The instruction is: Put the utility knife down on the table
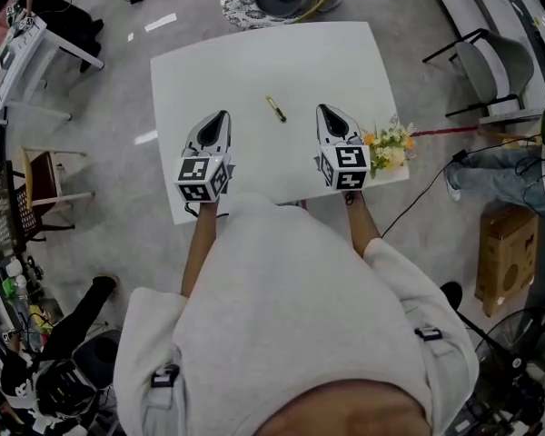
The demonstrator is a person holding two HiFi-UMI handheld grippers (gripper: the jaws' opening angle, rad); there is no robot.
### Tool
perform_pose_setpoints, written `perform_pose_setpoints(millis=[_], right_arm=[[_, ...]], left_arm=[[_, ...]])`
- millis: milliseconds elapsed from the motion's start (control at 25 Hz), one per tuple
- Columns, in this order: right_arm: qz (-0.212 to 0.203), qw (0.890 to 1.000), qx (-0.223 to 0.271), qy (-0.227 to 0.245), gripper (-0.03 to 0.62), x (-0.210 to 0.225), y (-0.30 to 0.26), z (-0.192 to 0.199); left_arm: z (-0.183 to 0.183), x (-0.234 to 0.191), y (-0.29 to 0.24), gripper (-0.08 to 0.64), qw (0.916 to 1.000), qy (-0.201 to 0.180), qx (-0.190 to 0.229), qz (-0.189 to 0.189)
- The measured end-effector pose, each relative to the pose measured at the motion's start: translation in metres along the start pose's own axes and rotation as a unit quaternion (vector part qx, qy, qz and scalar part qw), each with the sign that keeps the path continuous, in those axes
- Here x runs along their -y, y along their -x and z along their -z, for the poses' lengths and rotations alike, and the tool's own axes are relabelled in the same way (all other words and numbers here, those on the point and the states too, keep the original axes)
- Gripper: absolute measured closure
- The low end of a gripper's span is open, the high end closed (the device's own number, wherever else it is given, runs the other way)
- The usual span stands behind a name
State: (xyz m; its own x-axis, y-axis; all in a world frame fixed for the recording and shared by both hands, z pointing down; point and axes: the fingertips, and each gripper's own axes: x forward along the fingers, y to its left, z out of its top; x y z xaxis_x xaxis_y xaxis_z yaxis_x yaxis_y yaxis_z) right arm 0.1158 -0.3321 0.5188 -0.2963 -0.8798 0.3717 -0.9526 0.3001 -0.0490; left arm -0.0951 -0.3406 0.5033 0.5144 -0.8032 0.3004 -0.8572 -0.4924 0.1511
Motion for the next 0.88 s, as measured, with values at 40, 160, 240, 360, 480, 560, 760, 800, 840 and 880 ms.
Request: perform_pose_setpoints(millis=[40, 160, 240, 360, 480, 560, 760, 800, 840, 880], right_arm=[[-0.001, 1.0, 0.005, 0.003, 0.561, -0.001, -0.001, -0.006], [-0.005, 1.0, 0.022, 0.011, 0.561, -0.002, -0.004, -0.023], [-0.006, 0.999, 0.033, 0.014, 0.561, -0.003, -0.005, -0.033], [-0.012, 0.999, 0.046, 0.022, 0.561, -0.006, -0.009, -0.045], [-0.013, 0.998, 0.052, 0.025, 0.561, -0.009, -0.01, -0.051], [-0.013, 0.998, 0.055, 0.028, 0.561, -0.011, -0.009, -0.053], [-0.012, 0.998, 0.059, 0.029, 0.561, -0.013, -0.014, -0.057], [-0.012, 0.998, 0.059, 0.028, 0.561, -0.015, -0.017, -0.057], [-0.011, 0.998, 0.059, 0.027, 0.561, -0.018, -0.021, -0.056], [-0.011, 0.998, 0.058, 0.026, 0.561, -0.019, -0.023, -0.056]], left_arm=[[-0.005, -0.001, 0.0, 0.538, 1.0, -0.002, 0.006, -0.001], [-0.018, -0.004, 0.0, 0.538, 0.9998, -0.007, 0.021, -0.003], [-0.026, -0.006, -0.001, 0.538, 0.9995, -0.011, 0.029, -0.004], [-0.038, -0.01, -0.003, 0.539, 0.999, -0.017, 0.041, -0.006], [-0.047, -0.011, -0.005, 0.539, 0.9985, -0.021, 0.051, -0.005], [-0.052, -0.011, -0.005, 0.539, 0.9981, -0.024, 0.056, -0.004], [-0.056, -0.016, -0.009, 0.54, 0.9978, -0.026, 0.06, -0.004], [-0.056, -0.02, -0.01, 0.538, 0.9978, -0.025, 0.061, -0.003], [-0.055, -0.024, -0.011, 0.538, 0.9978, -0.025, 0.061, -0.002], [-0.054, -0.026, -0.012, 0.539, 0.9979, -0.025, 0.06, -0.001]])
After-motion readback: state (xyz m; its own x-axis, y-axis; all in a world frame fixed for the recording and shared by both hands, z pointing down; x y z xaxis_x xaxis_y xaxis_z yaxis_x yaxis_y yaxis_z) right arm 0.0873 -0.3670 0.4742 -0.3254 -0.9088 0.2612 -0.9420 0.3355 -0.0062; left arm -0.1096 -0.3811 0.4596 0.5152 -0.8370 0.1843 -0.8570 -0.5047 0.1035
